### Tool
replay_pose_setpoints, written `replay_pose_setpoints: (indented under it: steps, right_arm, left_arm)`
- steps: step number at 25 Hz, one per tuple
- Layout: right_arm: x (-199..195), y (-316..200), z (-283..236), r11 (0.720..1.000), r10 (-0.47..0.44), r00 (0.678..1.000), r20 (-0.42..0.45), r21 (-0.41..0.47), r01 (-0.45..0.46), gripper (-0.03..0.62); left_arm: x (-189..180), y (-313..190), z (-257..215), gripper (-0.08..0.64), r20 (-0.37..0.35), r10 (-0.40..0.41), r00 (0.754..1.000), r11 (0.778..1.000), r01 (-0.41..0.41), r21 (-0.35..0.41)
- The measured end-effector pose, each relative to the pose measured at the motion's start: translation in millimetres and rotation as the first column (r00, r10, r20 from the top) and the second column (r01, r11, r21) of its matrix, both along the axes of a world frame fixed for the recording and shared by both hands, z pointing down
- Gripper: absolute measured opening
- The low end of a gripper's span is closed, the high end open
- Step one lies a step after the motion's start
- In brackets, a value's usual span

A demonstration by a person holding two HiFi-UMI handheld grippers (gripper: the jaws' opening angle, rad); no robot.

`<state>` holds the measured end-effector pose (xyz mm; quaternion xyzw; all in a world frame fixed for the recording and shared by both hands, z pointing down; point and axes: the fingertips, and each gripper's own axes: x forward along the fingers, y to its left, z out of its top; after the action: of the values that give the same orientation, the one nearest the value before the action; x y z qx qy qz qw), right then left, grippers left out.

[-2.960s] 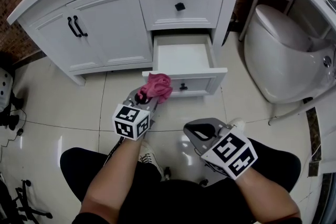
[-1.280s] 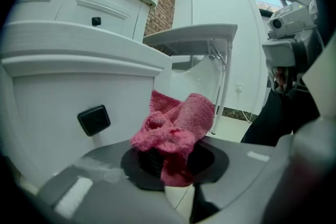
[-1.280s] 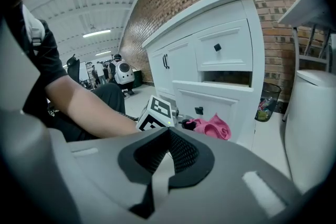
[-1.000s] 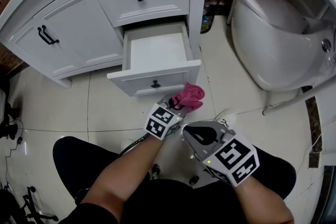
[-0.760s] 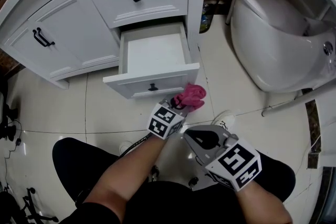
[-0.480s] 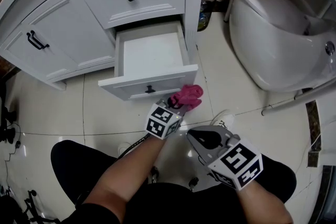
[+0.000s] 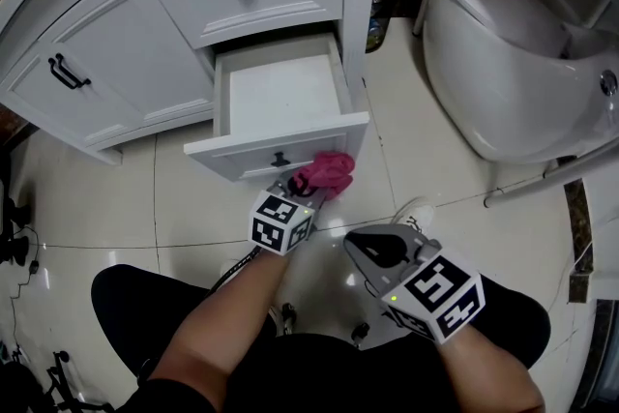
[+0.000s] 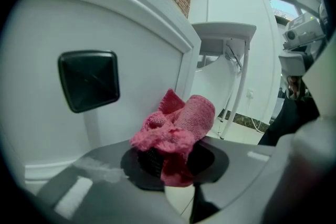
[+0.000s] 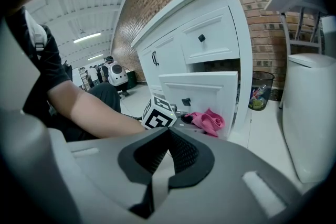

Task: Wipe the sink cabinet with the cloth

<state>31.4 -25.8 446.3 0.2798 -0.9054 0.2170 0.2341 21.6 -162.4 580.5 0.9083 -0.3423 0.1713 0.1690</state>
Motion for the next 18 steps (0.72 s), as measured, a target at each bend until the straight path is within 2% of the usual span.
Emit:
replay_pose_setpoints:
  steps: [4,10,18]
  right_arm:
    - [-10,1,-4,1.000,-0.020,1.000,-0.005,0.015,0.020,0.006]
    - [-26,9,-8,0.999,-0.041,0.999,-0.009,0.018,0.041,0.006]
    - [-44,11,-13,0.997,-0.062,0.997,-0.035,0.038,0.064,0.006]
  left_arm:
    - [-22,1,-6,0.087,0.008,-0.036,0.999,0.999,0.036,0.008]
    - [-62,6,0,0.087,0.023,-0.115,0.993,0.993,0.116,-0.021]
    - [-119,9,2,0.087,0.044,-0.234,0.971,0.971,0.236,-0.030]
